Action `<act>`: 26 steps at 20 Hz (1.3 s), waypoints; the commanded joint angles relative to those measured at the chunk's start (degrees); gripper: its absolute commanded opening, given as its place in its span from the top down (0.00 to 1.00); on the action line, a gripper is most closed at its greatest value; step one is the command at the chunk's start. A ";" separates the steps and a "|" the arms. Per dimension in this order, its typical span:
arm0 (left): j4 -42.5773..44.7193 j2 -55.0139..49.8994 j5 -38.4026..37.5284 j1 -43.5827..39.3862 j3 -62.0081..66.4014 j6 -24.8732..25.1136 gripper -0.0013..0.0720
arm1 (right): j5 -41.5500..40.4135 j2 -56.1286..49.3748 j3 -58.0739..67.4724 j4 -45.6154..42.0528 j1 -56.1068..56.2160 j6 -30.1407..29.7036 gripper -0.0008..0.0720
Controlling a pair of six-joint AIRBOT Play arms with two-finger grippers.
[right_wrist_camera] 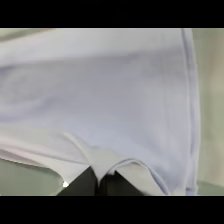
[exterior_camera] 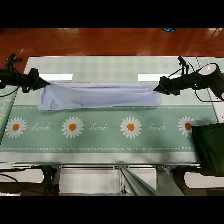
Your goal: Fold the shirts.
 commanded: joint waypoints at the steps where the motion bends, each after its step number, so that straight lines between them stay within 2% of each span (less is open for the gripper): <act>1: 0.04 -7.13 -1.73 -0.85 9.09 -2.58 0.96 | -0.11 -4.79 4.74 0.02 0.04 0.35 0.96; 8: 0.48 -13.79 -1.16 -1.64 10.45 -1.73 0.96 | -6.19 -11.78 6.56 3.85 0.04 0.26 0.95; 9: 0.48 -14.60 -1.27 -1.95 10.45 -1.73 0.80 | -7.13 -12.44 6.56 3.96 0.04 0.31 0.75; 10: 0.50 -15.21 -2.47 -2.23 10.45 -1.86 0.36 | -7.21 -12.76 6.56 4.39 0.04 0.00 0.42; 11: 0.50 -15.41 -3.37 -2.16 10.45 -1.79 0.29 | -5.77 -12.81 6.78 5.01 0.02 -1.95 0.42; 12: 0.48 -15.28 -3.39 -1.60 10.45 -2.25 0.29 | -3.02 -12.76 7.52 4.26 -0.24 -2.93 0.42; 14: 0.48 -14.14 -4.42 0.39 10.47 -2.54 0.29 | 2.62 -12.33 9.70 0.50 -2.19 -0.76 0.42; 17: 0.59 -9.11 -4.83 4.50 10.40 -0.98 0.29 | 5.03 -8.41 9.88 -4.87 -8.09 1.86 0.42; 19: 0.66 -3.61 -0.98 5.95 8.44 0.94 0.29 | 4.92 -6.29 8.57 -8.48 -11.43 4.57 0.42; 23: -2.56 8.33 7.63 3.34 -3.65 7.80 0.29 | -0.92 -6.69 1.44 -4.68 -11.28 4.85 0.42; 26: -3.61 15.10 11.50 -1.73 -13.64 10.36 0.29 | -2.67 -10.05 0.66 3.63 -8.61 0.66 0.42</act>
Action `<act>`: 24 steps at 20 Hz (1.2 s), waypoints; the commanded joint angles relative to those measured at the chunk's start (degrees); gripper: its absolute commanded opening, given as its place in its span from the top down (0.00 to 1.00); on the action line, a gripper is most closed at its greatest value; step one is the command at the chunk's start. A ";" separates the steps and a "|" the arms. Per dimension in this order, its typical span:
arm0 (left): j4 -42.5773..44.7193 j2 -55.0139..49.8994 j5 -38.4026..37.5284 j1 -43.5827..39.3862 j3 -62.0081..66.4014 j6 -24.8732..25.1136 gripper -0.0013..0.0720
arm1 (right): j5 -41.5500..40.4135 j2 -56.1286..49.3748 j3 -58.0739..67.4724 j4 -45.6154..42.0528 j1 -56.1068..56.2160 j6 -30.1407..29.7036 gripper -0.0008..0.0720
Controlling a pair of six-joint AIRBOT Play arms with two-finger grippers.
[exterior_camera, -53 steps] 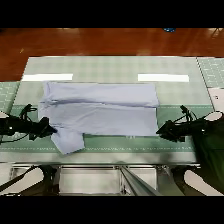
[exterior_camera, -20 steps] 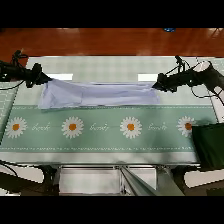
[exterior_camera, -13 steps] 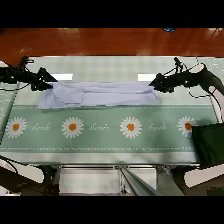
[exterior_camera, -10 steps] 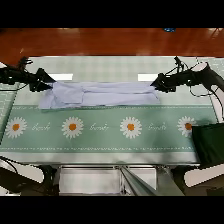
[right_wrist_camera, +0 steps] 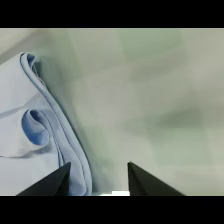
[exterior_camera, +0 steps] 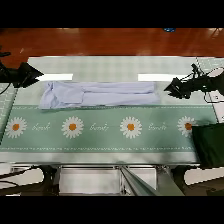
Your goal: Fold the shirts.
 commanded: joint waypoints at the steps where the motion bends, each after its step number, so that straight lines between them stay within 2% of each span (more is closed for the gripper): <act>1: -1.49 7.67 5.46 -4.98 -10.08 3.74 0.29 | -2.29 -3.23 -1.68 9.05 1.95 -3.23 0.42; 8: -1.51 7.91 9.57 -14.21 -11.52 3.67 0.29 | -2.73 -7.17 -1.62 18.69 8.37 -9.05 0.42; 9: -1.51 7.89 10.08 -15.08 -11.52 3.69 0.29 | -3.41 -7.17 -1.62 19.12 9.46 -9.31 0.49; 10: -1.49 7.89 10.49 -15.80 -11.52 3.69 0.29 | -4.13 -7.17 -1.62 19.10 10.27 -9.31 0.64; 11: -1.51 7.85 10.49 -16.28 -11.50 3.67 0.29 | -4.26 -7.13 -1.57 19.26 10.67 -9.73 0.85; 12: -1.51 7.85 10.45 -16.41 -11.50 3.67 0.30 | -3.19 -6.99 -1.18 19.28 10.67 -10.64 0.96; 13: -1.51 7.85 10.19 -16.44 -11.45 3.67 0.31 | -1.99 -6.19 -1.05 18.93 10.19 -10.78 0.96; 14: -1.49 7.85 9.73 -16.41 -11.26 3.69 0.53 | -0.87 -4.72 -1.05 17.75 9.42 -10.71 0.96; 15: -1.57 7.87 9.07 -16.33 -11.17 3.69 0.94 | 0.31 -2.34 -1.07 15.02 8.59 -9.97 0.96; 19: -1.95 7.82 7.96 -20.35 -11.17 4.63 0.96 | 4.28 13.84 -5.20 -4.44 7.15 -3.26 0.96; 21: -1.95 7.30 10.01 -26.56 -11.15 5.16 0.96 | 4.76 25.22 -11.58 -8.20 7.15 -2.71 0.96; 24: -1.92 2.38 12.44 -38.38 -7.91 4.76 0.96 | 4.72 41.79 -20.50 -7.96 7.15 -0.79 0.96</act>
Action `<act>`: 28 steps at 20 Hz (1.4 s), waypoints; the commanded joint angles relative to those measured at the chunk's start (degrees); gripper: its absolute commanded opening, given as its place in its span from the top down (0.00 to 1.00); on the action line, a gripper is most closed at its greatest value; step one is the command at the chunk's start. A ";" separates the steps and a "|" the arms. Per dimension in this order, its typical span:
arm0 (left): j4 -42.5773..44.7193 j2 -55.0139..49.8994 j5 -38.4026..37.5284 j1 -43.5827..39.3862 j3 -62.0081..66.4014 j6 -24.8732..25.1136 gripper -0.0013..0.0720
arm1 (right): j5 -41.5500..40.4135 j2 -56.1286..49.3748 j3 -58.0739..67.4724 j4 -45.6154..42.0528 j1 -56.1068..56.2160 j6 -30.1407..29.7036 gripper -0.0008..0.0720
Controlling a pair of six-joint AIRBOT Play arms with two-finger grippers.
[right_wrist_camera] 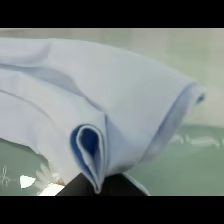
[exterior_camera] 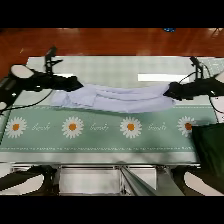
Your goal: Fold the shirts.
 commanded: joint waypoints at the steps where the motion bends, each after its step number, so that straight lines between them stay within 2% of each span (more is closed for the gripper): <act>1: 0.07 -5.92 1.77 -12.48 4.50 -0.81 0.96 | 0.63 18.82 -9.11 -3.74 -0.15 3.74 0.96; 5: 0.09 -19.91 1.09 -25.70 18.62 -5.75 0.96 | 2.73 29.92 -11.10 -2.64 -0.15 7.69 0.96; 9: 0.07 -33.77 -3.54 -34.86 33.46 -15.32 0.96 | 2.89 32.79 -11.10 3.23 0.15 7.56 0.96; 12: 0.07 -40.74 -7.96 -39.19 40.26 -17.81 0.96 | 1.90 32.79 -11.10 5.73 0.13 6.49 0.96; 15: 0.04 -43.69 -9.29 -40.48 43.04 -18.67 0.96 | 1.31 32.79 -11.10 6.49 0.13 6.10 0.96; 19: 0.74 -39.85 -11.72 -31.58 43.98 -18.64 0.96 | 1.20 32.68 -11.08 9.27 0.15 5.25 0.96; 22: 7.08 -31.87 -17.22 -20.46 43.93 -18.60 0.96 | -0.22 30.71 -11.04 16.52 0.15 2.38 0.96; 25: 14.01 -20.13 -21.70 -8.72 43.93 -17.27 0.96 | -0.96 23.87 -7.69 24.92 3.63 -2.99 0.96; 28: 14.86 -6.69 -22.56 3.43 40.59 -15.45 0.96 | -5.11 12.15 1.55 24.85 14.01 -3.76 0.96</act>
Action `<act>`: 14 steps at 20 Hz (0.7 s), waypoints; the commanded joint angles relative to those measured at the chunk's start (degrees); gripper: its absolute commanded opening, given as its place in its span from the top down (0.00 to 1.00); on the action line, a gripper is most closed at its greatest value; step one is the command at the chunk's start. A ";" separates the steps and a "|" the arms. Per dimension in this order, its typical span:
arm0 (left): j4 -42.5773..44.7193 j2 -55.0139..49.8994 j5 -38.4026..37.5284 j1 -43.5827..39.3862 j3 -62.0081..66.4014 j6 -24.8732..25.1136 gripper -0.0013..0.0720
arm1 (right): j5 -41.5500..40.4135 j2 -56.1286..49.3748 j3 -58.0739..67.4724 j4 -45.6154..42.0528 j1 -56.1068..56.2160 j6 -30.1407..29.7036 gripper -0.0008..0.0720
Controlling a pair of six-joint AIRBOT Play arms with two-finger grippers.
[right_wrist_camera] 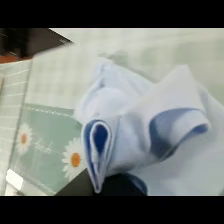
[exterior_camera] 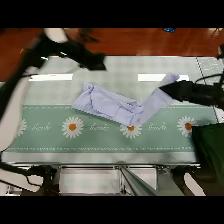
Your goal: Fold the shirts.
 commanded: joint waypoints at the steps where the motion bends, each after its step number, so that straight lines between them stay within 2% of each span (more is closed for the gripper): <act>1: 3.02 15.72 -2.23 13.92 -4.81 2.58 0.96 | -5.55 -12.70 9.03 3.45 10.03 -1.92 0.96; 4: 3.02 30.93 2.27 20.79 -17.90 3.85 0.96 | -9.94 -27.41 19.61 4.09 20.00 -1.64 0.96; 8: 2.47 46.36 6.69 20.13 -39.43 3.82 0.96 | -11.45 -43.52 29.55 5.90 28.02 -0.79 0.96; 11: 0.76 52.00 10.38 16.79 -53.27 3.80 0.96 | -12.59 -51.12 33.64 6.08 30.73 -0.17 0.96; 14: -3.32 51.87 15.74 12.98 -62.75 3.82 0.96 | -14.47 -57.05 37.44 6.08 32.72 1.25 0.96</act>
